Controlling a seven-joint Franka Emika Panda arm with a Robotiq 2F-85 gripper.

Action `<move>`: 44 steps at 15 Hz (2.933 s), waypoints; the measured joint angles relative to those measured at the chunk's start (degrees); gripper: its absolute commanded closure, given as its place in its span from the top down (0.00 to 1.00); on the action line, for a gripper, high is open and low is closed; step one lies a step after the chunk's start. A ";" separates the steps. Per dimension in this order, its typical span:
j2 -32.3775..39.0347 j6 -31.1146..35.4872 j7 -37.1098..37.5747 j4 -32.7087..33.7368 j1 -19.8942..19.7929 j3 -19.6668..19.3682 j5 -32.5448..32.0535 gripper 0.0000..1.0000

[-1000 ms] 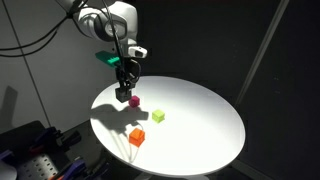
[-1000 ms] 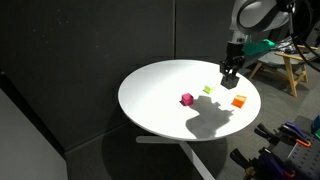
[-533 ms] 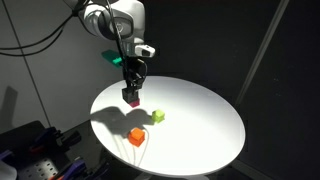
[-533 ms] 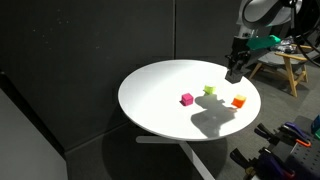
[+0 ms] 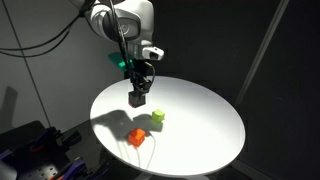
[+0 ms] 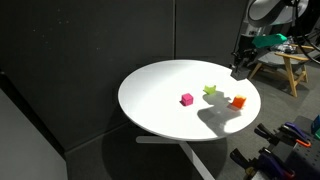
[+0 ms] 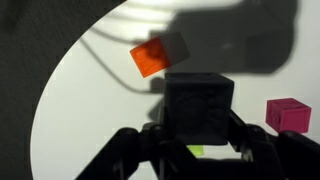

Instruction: Stack the grey toy block on top of the orange toy block

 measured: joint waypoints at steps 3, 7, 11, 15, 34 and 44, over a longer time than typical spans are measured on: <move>1.11 0.11 -0.88 0.02 -0.39 -0.69 0.00 0.31; 3.45 1.16 -2.26 0.02 -0.53 -1.10 0.00 0.31; 5.80 3.25 -3.24 0.03 -0.55 -1.22 0.00 0.31; 7.18 4.36 -4.08 0.02 -0.64 -1.45 0.00 0.31; 7.89 12.94 -6.10 -6.35 -2.08 -2.90 -1.54 0.31; 10.40 13.65 -6.66 -6.94 -2.09 -2.90 -1.54 0.31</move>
